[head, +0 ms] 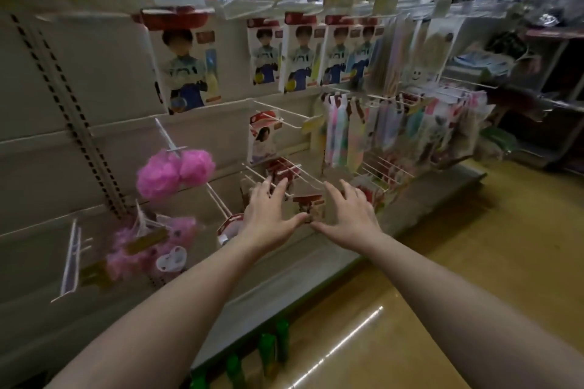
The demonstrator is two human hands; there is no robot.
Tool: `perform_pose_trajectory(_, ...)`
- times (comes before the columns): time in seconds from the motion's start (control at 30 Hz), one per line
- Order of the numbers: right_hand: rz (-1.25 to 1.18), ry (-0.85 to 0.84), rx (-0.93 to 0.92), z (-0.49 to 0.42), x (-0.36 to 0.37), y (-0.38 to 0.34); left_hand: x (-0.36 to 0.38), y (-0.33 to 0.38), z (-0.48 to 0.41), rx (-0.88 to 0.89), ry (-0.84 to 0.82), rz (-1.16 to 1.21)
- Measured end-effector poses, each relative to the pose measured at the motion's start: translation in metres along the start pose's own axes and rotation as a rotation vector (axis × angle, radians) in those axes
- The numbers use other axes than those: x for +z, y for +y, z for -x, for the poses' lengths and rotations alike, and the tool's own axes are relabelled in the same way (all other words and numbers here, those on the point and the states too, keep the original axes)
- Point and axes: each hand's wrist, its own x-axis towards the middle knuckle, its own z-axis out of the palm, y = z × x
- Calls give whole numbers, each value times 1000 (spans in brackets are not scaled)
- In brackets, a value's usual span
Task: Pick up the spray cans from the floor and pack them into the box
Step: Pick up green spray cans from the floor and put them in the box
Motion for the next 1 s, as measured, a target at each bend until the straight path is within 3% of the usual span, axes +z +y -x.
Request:
perform_pose_trajectory(0.33,-42,-278,106,-46,133,32,131,-94,-23,-186,-137,133)
perform_pose_trajectory(0.43,-41,-358,132,-39,190,49,180,-114,-6,-136,-110,138)
perform_pose_trajectory(0.5,-40,-438,135,-32,231,64,215,-128,8,-157,-184,113)
perform_pose_trajectory(0.7,-40,-639,105,-26,363,120,334,-190,28,-497,-226,161)
perform_pose_trajectory(0.9,-136,-751,102,-16,524,167,473,-265,84,-981,-162,250)
perform_pose_trajectory(1.0,-179,-784,83,-6,597,186,529,-304,111,-1077,-116,272)
